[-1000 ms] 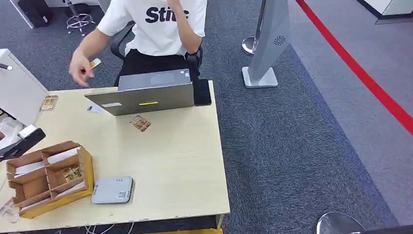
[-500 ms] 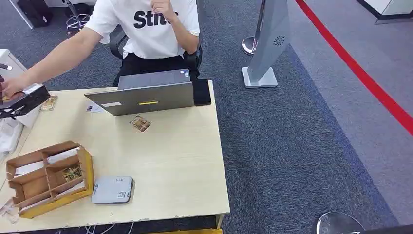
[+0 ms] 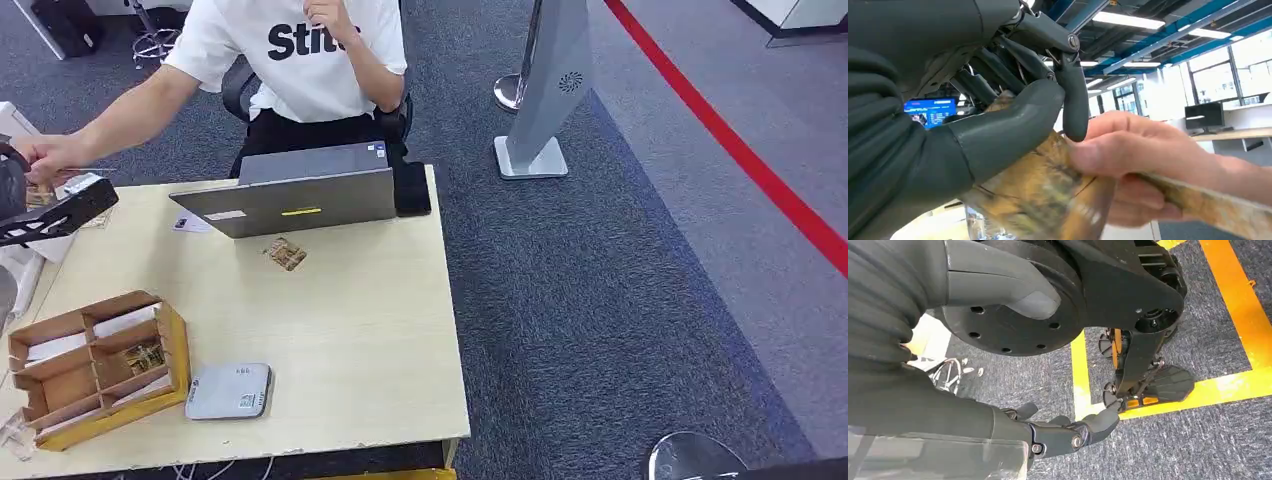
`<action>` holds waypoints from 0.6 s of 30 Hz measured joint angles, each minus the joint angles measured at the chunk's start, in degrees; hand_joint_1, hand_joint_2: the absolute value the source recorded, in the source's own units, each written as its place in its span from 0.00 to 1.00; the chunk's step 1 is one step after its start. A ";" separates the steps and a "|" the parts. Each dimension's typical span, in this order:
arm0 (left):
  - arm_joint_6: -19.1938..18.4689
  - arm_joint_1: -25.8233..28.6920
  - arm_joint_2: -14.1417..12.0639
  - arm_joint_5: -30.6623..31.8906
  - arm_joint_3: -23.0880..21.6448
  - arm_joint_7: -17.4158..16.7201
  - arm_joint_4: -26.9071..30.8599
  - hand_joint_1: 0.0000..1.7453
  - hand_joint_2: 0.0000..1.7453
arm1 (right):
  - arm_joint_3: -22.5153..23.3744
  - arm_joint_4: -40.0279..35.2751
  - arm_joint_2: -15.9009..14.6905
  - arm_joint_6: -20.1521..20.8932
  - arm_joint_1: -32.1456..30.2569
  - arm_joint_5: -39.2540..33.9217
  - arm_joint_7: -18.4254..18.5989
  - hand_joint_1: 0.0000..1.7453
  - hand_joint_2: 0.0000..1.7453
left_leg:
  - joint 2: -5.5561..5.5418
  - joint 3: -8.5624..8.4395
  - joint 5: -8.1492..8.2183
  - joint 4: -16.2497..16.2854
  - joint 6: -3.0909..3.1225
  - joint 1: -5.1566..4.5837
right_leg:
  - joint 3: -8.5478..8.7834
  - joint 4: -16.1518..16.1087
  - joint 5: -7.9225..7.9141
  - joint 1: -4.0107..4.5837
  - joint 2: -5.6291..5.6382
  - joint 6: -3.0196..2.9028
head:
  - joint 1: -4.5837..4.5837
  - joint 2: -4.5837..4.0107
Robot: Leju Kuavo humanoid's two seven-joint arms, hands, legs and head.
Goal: Pass the card to the sensor for recognition and then transmit it.
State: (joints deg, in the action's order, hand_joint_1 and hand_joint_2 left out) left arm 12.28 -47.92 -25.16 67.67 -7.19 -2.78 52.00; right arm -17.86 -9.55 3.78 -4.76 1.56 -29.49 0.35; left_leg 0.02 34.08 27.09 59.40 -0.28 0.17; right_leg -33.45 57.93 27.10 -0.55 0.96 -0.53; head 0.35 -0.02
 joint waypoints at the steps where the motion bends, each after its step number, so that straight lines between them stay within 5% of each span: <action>1: 0.00 0.00 0.02 0.00 0.00 0.00 -0.09 1.00 1.00 | 0.00 0.00 0.00 0.00 0.00 0.00 0.00 0.00 1.00 | 0.03 0.00 0.01 0.00 0.00 0.00 | -0.01 0.00 0.00 0.00 0.03 0.00 | -0.02 0.00; 12: 0.26 -0.07 0.11 -0.81 -0.37 0.15 -0.44 1.00 1.00 | 0.00 0.00 0.00 0.11 -0.01 0.00 0.48 0.00 1.00 | 0.10 0.03 0.08 0.00 0.00 -0.01 | -0.05 -0.01 0.00 -0.01 0.14 0.00 | -0.02 0.02; 13: 0.39 -0.06 0.11 -1.07 -0.37 0.17 -0.44 0.93 1.00 | 0.00 0.00 0.00 0.15 -0.02 0.00 0.50 0.00 1.00 | 0.10 0.03 0.08 0.00 0.00 -0.01 | -0.05 -0.01 0.00 -0.01 0.14 0.00 | -0.02 0.00; 14: 0.48 -0.06 0.09 -1.31 -0.39 0.17 -0.42 0.00 1.00 | 0.00 0.00 0.00 0.24 -0.02 0.00 0.50 0.00 1.00 | 0.11 0.03 0.08 0.00 0.00 -0.01 | -0.05 -0.01 0.00 0.00 0.14 0.00 | -0.02 0.00; 18: 2.19 0.11 0.00 -2.65 -0.39 1.21 -0.39 0.00 1.00 | 0.00 0.00 0.00 0.42 -0.02 0.00 0.61 0.00 1.00 | 0.08 0.02 0.07 0.00 0.00 -0.01 | -0.05 0.00 0.00 0.00 0.11 0.00 | -0.02 0.00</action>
State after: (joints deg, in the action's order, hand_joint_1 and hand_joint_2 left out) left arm 14.48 -47.81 -25.16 65.02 -7.58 -1.57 51.60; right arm -17.86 -9.55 3.78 -4.35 1.54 -29.49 0.96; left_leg 0.10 34.10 27.16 59.40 -0.27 0.17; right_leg -33.50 57.93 27.10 -0.56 1.07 -0.53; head 0.33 -0.02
